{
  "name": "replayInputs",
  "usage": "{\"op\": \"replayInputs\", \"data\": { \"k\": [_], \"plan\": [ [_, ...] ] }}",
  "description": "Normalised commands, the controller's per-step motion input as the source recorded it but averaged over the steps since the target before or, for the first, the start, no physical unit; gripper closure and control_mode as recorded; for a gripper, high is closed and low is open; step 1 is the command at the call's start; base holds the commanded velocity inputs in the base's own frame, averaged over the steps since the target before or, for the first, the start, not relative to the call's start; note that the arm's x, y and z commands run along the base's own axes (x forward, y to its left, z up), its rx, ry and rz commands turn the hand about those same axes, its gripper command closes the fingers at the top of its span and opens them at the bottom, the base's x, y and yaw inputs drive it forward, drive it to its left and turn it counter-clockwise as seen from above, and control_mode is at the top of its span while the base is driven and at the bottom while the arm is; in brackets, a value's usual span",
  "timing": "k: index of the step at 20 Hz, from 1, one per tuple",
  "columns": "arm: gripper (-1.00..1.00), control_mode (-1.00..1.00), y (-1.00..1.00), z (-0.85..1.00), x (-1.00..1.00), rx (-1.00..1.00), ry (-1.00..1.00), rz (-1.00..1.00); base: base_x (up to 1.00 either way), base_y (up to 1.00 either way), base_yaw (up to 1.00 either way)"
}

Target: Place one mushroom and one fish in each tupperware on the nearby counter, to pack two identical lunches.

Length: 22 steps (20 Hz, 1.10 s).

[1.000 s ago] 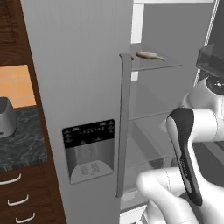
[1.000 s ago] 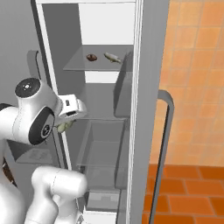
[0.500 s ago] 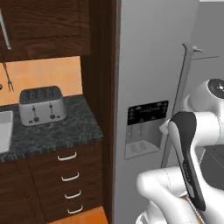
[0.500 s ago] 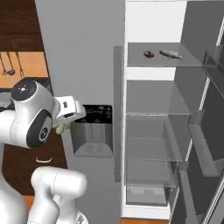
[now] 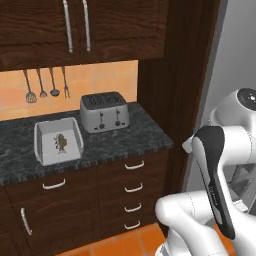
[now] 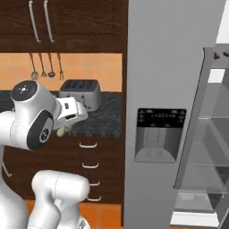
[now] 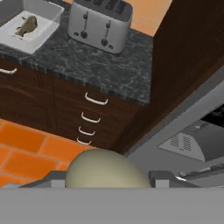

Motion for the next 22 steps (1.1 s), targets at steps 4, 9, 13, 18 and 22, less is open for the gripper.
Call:
{"op": "replayInputs", "data": {
  "k": [4,9,13,18,22],
  "plan": [
    [1.0,1.0,0.0,0.0,0.0,0.0,0.0,0.0,0.0,1.0,0.01],
    [1.0,1.0,0.0,0.0,0.0,0.0,0.0,0.0,0.26,1.0,0.08],
    [1.0,1.0,0.0,0.0,0.0,0.0,0.0,0.0,0.56,0.67,0.14],
    [1.0,1.0,0.0,0.0,0.0,0.0,0.0,0.0,0.77,0.37,0.07],
    [1.0,1.0,0.0,0.0,0.0,0.0,0.0,0.0,0.34,0.09,0.0]
  ]
}}
